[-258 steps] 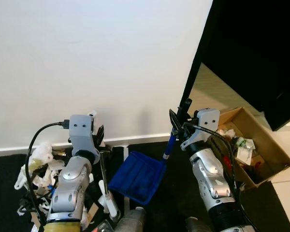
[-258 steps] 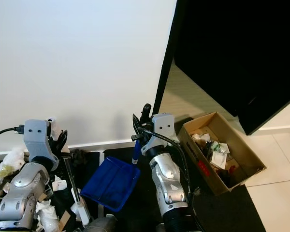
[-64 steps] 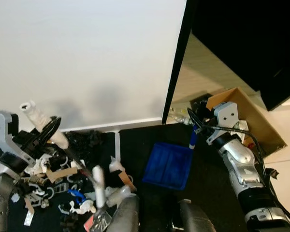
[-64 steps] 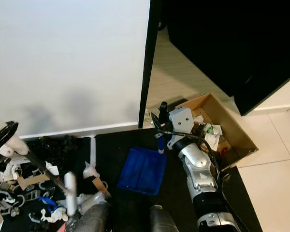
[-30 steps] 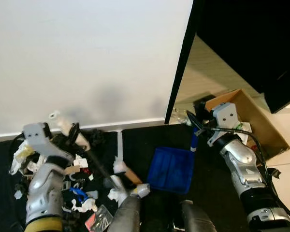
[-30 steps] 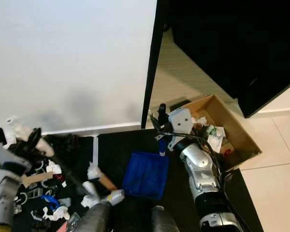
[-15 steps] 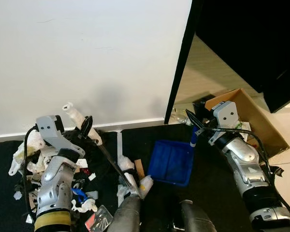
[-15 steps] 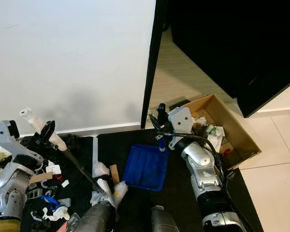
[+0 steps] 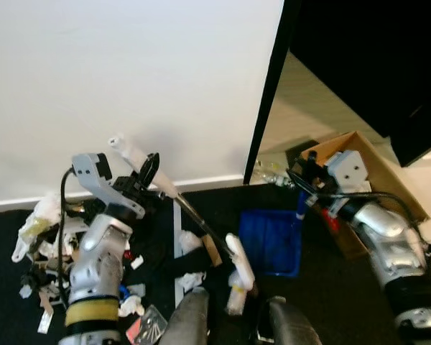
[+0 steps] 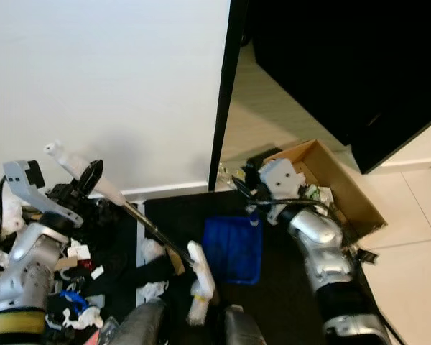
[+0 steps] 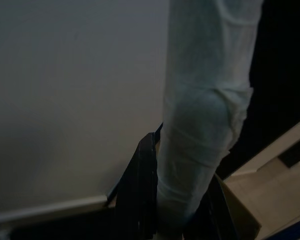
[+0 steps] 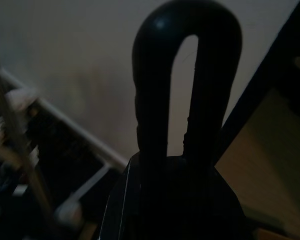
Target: Sweep floor
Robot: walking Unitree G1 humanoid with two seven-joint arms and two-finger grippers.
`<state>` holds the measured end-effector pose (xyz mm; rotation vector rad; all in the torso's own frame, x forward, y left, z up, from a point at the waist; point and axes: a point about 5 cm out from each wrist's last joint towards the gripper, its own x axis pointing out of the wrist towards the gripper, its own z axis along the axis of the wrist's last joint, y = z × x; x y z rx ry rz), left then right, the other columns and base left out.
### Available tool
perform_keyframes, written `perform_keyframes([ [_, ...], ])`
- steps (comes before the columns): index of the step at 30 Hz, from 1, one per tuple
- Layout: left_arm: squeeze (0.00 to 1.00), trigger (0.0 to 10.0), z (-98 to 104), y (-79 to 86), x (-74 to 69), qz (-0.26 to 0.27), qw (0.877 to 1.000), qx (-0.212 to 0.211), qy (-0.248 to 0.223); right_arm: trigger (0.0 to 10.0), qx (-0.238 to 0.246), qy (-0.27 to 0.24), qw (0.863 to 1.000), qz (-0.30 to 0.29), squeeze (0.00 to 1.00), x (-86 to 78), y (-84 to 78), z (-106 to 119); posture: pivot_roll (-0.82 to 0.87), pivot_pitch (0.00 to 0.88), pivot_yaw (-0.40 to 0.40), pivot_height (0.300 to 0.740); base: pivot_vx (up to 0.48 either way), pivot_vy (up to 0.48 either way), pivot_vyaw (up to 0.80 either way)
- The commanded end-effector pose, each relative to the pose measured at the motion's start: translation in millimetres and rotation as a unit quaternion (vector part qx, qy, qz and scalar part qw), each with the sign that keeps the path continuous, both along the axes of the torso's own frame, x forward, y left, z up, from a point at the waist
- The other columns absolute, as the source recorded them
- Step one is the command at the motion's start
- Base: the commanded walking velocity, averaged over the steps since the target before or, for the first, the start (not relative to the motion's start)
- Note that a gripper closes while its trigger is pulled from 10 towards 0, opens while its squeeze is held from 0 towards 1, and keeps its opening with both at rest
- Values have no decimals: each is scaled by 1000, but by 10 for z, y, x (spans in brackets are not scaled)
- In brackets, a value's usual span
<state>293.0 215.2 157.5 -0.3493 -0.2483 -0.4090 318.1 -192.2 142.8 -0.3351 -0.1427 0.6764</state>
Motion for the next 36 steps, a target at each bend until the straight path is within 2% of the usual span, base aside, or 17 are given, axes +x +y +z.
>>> perform_keyframes([
  [1, 0, 10000, 54, 77, -63, -6, 1000, 21, -7, 10000, -1, 9, 1000, 10, 0, -48, -35, -12, 171, 260, 6, 740, 0, 0, 0],
  [2, 0, 10000, 140, 142, -92, -13, 999, 49, -17, 10000, -6, 14, 1000, 20, 0, -59, -64, 13, 175, 256, 8, 740, 0, 0, 0],
  [6, 0, 10000, 281, 247, -147, -29, 994, 98, -31, 10000, -11, 23, 999, 32, 0, -79, -62, -3, 185, 246, 9, 740, 0, 0, 0],
  [10, 0, 10000, 288, 227, -228, -59, 990, 125, -24, 10000, -9, 34, 998, 46, 0, -130, 11, -80, 188, 243, 10, 740, 0, 0, 0],
  [14, 0, 10000, 131, 123, -380, -101, 984, 147, 6, 10000, -4, 33, 999, 41, 0, -163, 88, -160, 193, 236, 16, 740, 0, 0, 0],
  [16, 0, 10000, 100, 112, -398, -104, 983, 149, 10, 10000, -3, 28, 999, 33, 0, -155, 90, -163, 193, 236, 16, 740, 0, 0, 0],
  [17, 0, 10000, 16, 134, -403, -89, 983, 157, 20, 10000, -7, 14, 1000, 10, 0, -132, 81, -173, 193, 234, 18, 740, 0, 0, 0],
  [18, 0, 10000, 16, 134, -403, -89, 983, 157, 20, 10000, -7, 14, 1000, 10, 0, -132, 81, -173, 193, 234, 18, 740, 0, 0, 0],
  [19, 0, 10000, -79, 173, -413, -68, 981, 179, 28, 10000, -4, -7, 1000, -21, 0, -103, 47, -159, 191, 235, 17, 740, 0, 0, 0],
  [22, 0, 10000, -107, 185, -436, -67, 978, 197, 30, 10000, 4, -25, 999, -47, 0, -80, -3, -114, 190, 236, 15, 740, 0, 0, 0],
  [24, 0, 10000, -109, 178, -454, -70, 978, 193, 32, 10000, 6, -37, 997, -62, 0, -67, -35, -84, 189, 236, 15, 740, 0, 0, 0],
  [25, 4, 10000, -58, 130, -494, -82, 981, 170, 33, 10000, 12, -61, 993, -102, 0, -35, -106, -26, 189, 235, 14, 740, 0, 0, 0],
  [26, 0, 10000, -25, 111, -504, -88, 983, 156, 33, 10000, 15, -65, 992, -111, 0, -28, -121, -11, 191, 235, 14, 740, 0, 0, 0],
  [30, 0, 10000, 24, 79, -519, -100, 984, 144, 31, 10000, 18, -67, 991, -117, 0, -22, -132, -3, 192, 234, 12, 740, 0, 0, 0],
  [32, 0, 10000, 57, 39, -519, -105, 985, 134, 24, 10000, 8, -55, 993, -104, 0, -44, -119, -73, 198, 227, 9, 740, 0, 0, 0],
  [36, 0, 10000, 13, 96, -474, -78, 985, 154, 22, 10000, 13, -50, 993, -109, 0, -51, -99, -119, 191, 223, 10, 740, 0, 0, 0],
])
